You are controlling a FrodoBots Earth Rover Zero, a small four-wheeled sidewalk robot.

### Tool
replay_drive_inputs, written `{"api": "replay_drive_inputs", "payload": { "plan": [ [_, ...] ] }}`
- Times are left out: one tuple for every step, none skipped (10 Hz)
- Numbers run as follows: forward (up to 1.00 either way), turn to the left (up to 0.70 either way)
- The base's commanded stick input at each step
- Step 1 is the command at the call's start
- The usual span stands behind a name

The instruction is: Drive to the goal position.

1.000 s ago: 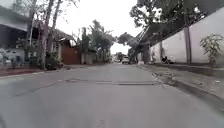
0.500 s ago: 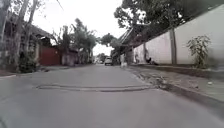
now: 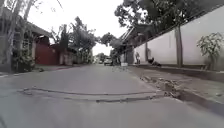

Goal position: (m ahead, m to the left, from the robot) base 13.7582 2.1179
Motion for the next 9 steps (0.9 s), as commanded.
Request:
{"api": "replay_drive_inputs", "payload": {
  "plan": [
    [1.00, 0.00],
    [1.00, 0.00],
    [1.00, 0.02],
    [1.00, 0.08],
    [1.00, 0.08],
    [1.00, 0.01],
    [0.85, 0.04],
    [0.85, 0.12],
    [0.85, 0.01]
  ]
}}
